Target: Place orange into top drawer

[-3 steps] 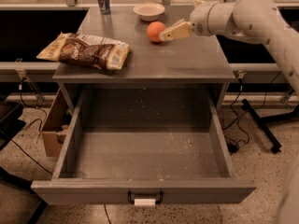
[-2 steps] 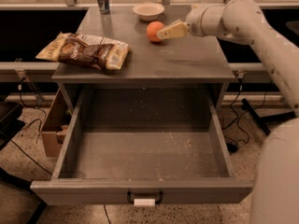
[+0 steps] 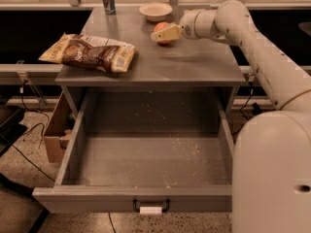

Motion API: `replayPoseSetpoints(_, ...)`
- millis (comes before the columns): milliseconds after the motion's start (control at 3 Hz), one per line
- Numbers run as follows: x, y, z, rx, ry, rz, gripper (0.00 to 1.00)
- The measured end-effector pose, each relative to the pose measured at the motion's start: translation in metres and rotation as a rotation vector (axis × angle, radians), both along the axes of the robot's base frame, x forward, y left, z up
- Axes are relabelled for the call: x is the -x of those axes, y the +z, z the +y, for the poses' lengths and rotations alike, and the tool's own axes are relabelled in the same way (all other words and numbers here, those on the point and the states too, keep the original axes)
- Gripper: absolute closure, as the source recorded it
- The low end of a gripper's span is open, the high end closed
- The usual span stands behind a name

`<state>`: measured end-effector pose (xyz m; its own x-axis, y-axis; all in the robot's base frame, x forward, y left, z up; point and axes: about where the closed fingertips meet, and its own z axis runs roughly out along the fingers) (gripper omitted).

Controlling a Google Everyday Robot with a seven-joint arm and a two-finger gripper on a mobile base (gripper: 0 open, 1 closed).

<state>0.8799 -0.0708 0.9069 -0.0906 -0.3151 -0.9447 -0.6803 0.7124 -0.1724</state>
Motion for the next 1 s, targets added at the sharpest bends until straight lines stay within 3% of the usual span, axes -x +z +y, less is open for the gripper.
replayPoseSetpoints(333, -0.009, -0.01, 0.024, -0.025, 0.048, 0.03, 0.0)
replayPoseSetpoints(1000, -0.02, -0.039, 0.038, 0.027, 0.049, 0.105, 0.41)
